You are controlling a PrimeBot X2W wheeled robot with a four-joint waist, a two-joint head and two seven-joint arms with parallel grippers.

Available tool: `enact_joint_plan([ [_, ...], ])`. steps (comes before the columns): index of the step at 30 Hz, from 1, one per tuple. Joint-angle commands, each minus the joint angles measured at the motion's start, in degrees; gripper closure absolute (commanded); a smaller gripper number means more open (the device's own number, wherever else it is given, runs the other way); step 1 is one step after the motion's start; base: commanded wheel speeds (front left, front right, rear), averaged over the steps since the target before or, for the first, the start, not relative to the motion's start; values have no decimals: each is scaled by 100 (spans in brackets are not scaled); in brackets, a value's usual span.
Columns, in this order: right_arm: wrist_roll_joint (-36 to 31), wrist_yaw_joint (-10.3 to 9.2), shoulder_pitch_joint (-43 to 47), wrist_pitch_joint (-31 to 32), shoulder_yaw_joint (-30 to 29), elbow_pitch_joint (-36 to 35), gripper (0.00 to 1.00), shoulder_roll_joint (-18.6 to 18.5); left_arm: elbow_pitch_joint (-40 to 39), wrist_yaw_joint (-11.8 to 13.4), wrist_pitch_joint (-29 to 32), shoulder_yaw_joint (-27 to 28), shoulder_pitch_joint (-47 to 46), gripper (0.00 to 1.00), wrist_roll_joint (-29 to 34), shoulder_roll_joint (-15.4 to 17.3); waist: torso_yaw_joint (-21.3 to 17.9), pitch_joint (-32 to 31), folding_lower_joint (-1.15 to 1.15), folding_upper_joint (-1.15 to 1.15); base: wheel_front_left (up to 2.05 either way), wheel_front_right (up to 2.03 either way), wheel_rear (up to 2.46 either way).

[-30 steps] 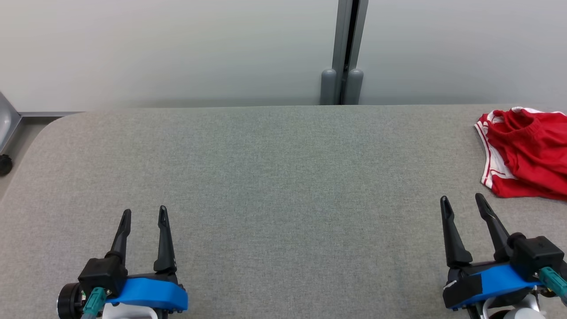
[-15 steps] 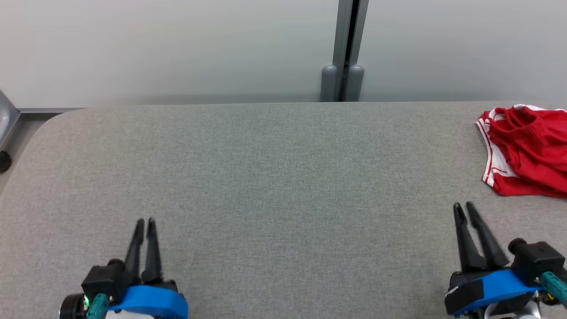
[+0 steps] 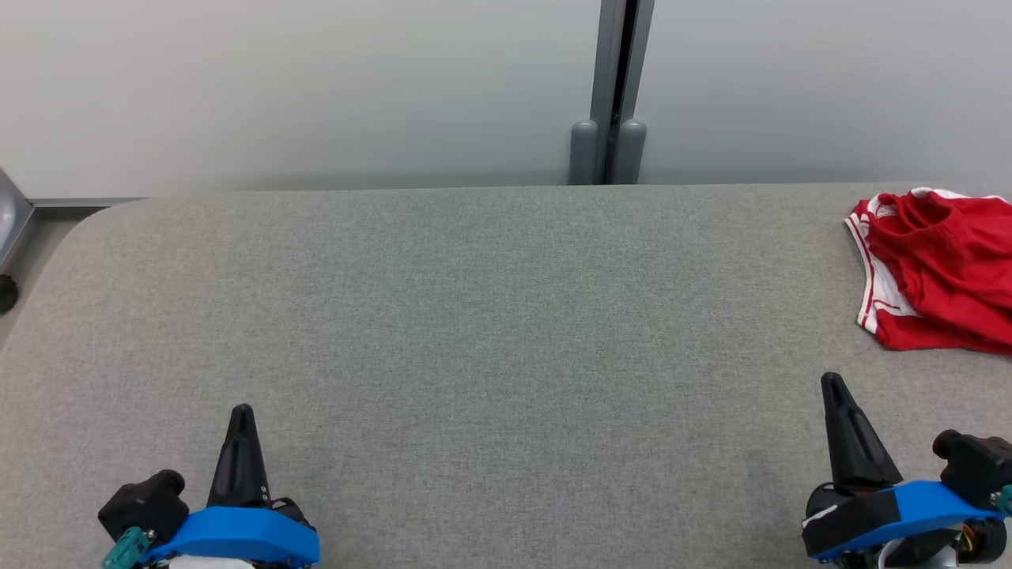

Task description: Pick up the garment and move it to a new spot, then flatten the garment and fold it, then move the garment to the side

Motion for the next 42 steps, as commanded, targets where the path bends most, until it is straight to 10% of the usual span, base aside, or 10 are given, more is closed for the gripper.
enact_joint_plan([
  [1,293,0,-125,45,-31,-47,100,-17,-121,-46,53,57,-157,100,-273,4,-3,-5,0,0,0,0,0],
  [42,3711,0,-354,599,-134,325,100,-24,-273,-250,891,351,-315,100,-3574,4,-83,-118,0,0,0,0,0],
])
